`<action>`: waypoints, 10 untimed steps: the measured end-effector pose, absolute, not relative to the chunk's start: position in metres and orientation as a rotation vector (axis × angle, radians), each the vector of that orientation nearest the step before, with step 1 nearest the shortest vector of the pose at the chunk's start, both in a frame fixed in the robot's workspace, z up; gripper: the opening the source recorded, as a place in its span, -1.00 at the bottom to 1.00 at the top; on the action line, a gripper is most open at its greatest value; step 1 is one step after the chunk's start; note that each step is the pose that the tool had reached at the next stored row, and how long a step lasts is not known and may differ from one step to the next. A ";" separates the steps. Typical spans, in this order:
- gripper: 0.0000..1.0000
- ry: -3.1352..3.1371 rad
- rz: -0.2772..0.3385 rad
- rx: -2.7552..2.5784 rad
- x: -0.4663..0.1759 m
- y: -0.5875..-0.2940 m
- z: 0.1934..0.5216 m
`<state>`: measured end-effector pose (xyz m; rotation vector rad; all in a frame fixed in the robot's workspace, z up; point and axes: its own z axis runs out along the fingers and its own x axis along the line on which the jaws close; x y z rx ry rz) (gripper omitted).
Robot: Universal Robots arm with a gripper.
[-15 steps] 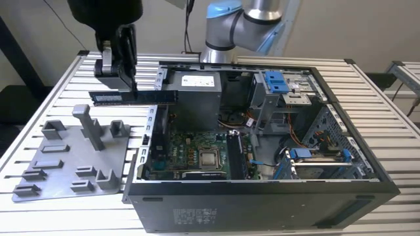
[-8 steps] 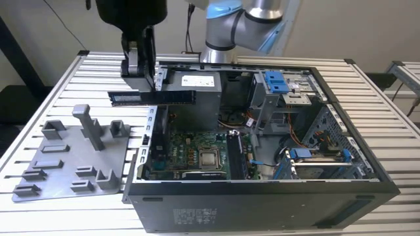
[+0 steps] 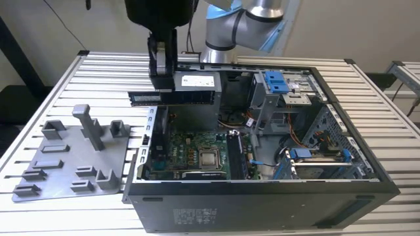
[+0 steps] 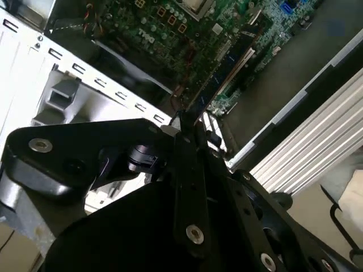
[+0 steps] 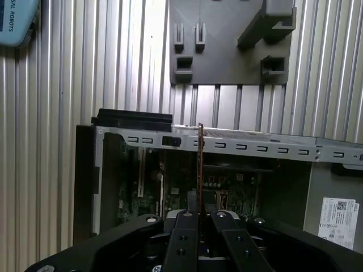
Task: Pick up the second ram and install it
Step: 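Pick up the second ram and move it above second insertion slot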
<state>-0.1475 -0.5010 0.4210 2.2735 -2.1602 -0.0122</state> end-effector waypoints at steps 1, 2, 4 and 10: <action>-0.72 -2.160 -0.012 2.273 -0.144 -0.501 0.421; -0.72 -2.160 -0.012 2.273 -0.140 -0.501 0.421; -0.72 -2.160 -0.012 2.274 -0.133 -0.501 0.421; -0.72 -2.160 -0.012 2.274 -0.113 -0.501 0.421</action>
